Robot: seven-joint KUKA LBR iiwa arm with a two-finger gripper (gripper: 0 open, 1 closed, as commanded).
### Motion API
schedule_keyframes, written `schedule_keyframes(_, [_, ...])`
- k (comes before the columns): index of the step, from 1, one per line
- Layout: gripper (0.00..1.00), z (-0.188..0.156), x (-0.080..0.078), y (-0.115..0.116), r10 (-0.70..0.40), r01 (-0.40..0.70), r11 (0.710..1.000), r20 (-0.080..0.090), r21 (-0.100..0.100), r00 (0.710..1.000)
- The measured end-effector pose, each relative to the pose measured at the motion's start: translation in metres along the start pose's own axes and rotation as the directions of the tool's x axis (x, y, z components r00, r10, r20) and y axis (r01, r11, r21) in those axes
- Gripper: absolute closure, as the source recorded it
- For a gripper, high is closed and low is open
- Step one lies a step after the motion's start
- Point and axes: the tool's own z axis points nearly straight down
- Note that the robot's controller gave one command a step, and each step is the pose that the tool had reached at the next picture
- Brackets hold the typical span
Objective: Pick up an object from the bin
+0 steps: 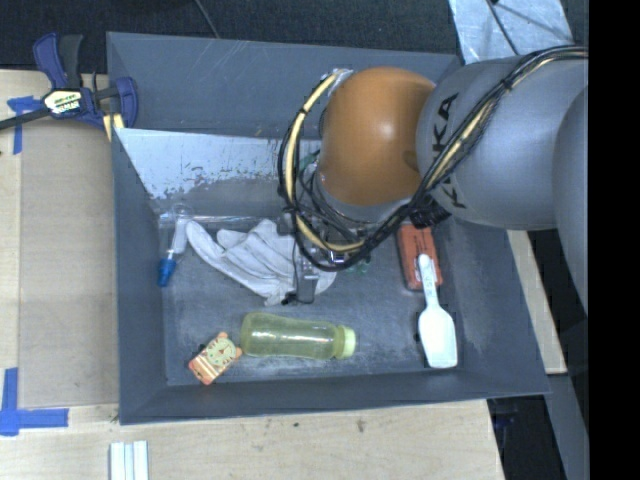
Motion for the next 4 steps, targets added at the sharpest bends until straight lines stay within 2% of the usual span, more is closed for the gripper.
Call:
schedule_keyframes(1, [0.00,-0.005,-0.002,0.000,0.002,-0.002,1.000,0.008,-0.001,1.000])
schedule_keyframes(2, [0.00,0.038,-0.013,0.010,0.018,-0.018,1.000,0.017,-0.002,1.000])
schedule_keyframes(3, [1.00,0.086,-0.018,0.025,0.116,-0.116,0.993,0.014,-0.002,0.993])
schedule_keyframes(4, [1.00,0.086,-0.018,0.025,0.116,-0.116,0.993,0.013,-0.002,0.993])
